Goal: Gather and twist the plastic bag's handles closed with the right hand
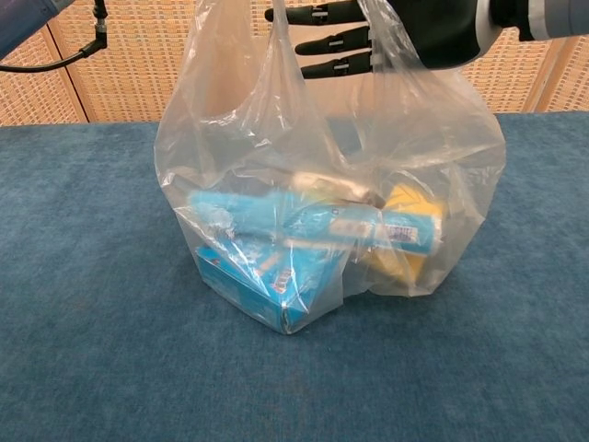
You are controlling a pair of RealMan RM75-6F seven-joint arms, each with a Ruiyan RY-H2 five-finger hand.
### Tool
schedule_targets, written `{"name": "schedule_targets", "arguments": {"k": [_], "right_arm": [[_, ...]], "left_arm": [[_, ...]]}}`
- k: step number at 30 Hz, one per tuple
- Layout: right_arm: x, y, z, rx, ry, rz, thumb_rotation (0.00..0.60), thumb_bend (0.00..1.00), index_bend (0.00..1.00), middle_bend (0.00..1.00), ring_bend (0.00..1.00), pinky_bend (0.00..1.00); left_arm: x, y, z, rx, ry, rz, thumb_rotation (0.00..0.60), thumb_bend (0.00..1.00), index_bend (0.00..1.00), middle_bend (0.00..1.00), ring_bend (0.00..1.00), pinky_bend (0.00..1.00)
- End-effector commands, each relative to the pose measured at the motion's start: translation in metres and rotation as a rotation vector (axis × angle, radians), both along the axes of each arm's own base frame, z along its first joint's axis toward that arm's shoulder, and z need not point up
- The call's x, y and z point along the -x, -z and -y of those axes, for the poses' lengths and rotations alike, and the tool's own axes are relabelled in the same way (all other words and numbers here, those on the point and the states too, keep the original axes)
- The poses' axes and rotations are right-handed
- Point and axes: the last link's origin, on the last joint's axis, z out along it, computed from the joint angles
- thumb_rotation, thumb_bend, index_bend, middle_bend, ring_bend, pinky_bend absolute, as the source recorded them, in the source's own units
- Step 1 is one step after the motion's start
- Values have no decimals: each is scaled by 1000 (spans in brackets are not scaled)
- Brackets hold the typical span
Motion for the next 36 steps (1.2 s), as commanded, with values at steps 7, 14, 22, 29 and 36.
{"name": "schedule_targets", "arguments": {"k": [7, 14, 22, 29, 36], "right_arm": [[-7, 1, 2, -31, -6, 41, 600, 519, 142, 234, 13, 43], [-11, 0, 1, -44, -22, 37, 600, 519, 141, 246, 39, 19], [-15, 2, -1, -73, -44, 24, 600, 533, 180, 277, 73, 19], [-18, 2, -1, -93, -48, 21, 600, 544, 188, 330, 115, 19], [-18, 1, 1, -85, -60, -6, 600, 547, 192, 332, 112, 19]], "left_arm": [[-3, 4, 1, 0, 8, -2, 600, 378, 217, 62, 68, 213], [-3, -2, -3, -37, 19, -12, 600, 378, 216, 62, 68, 212], [-4, 0, -5, -39, 22, -19, 600, 376, 214, 62, 69, 213], [-5, 3, -7, -40, 24, -27, 600, 375, 213, 62, 68, 212], [-7, 8, -9, -12, 8, -10, 600, 375, 212, 62, 68, 212]]}}
